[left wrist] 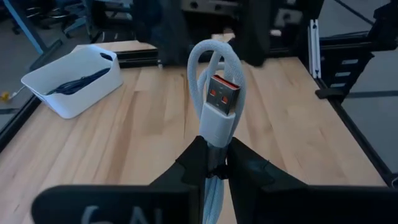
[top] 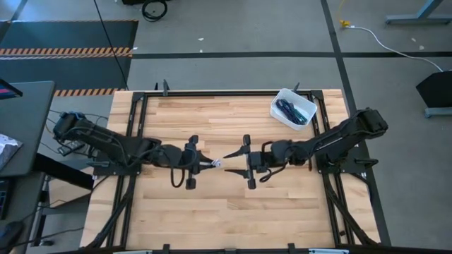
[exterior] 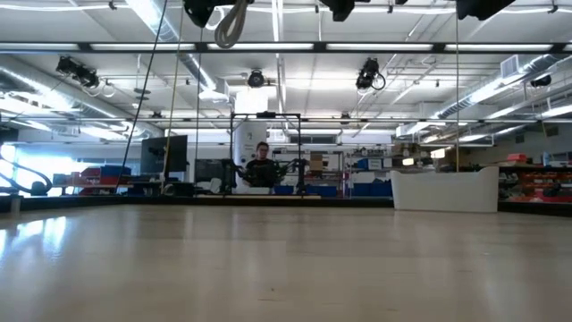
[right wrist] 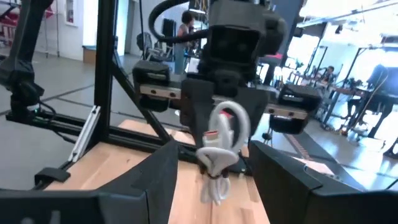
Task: Pick and place USB-C Cables
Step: Put the white charger cable into the white bin
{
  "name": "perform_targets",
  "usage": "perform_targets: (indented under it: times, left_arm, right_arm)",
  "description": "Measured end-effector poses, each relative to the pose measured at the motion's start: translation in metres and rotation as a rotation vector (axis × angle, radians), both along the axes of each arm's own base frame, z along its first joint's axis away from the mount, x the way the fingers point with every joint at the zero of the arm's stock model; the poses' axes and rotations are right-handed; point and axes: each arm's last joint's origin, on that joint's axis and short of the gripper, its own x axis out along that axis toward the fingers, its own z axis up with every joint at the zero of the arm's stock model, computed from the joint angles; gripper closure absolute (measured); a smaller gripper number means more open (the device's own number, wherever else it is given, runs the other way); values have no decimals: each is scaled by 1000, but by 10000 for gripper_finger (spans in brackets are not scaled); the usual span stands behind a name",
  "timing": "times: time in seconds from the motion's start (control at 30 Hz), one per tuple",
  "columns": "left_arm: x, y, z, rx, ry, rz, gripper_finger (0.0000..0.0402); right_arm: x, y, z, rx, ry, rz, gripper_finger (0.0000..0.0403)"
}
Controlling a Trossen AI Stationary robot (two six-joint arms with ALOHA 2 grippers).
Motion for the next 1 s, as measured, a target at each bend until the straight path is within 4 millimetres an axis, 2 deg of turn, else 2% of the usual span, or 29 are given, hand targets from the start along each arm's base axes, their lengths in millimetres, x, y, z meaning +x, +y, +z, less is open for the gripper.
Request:
perform_targets:
  times: [0.2, 0.53, 0.6, 0.67, 0.8, 1.0]
  left_arm:
    - [2, 2, 0, -4, -7, -5, 353]
    - [5, 0, -3, -6, 0, -16, 351]
    - [5, 1, -3, -8, 2, -15, 347]
    - [5, 1, -3, -6, 7, -12, 343]
    - [4, 0, -4, -7, 11, -11, 334]
    - [1, 2, -4, 20, 24, 32, 309]
  right_arm:
    - [12, 2, -8, -18, -20, -5, 197]
    - [42, 4, -9, -29, -23, -26, 203]
    - [45, 4, -10, -42, -25, -49, 219]
    - [45, 5, -10, -56, -21, -74, 252]
    - [43, 7, -10, -93, -13, -93, 356]
    - [42, 6, -13, -136, 34, -161, 355]
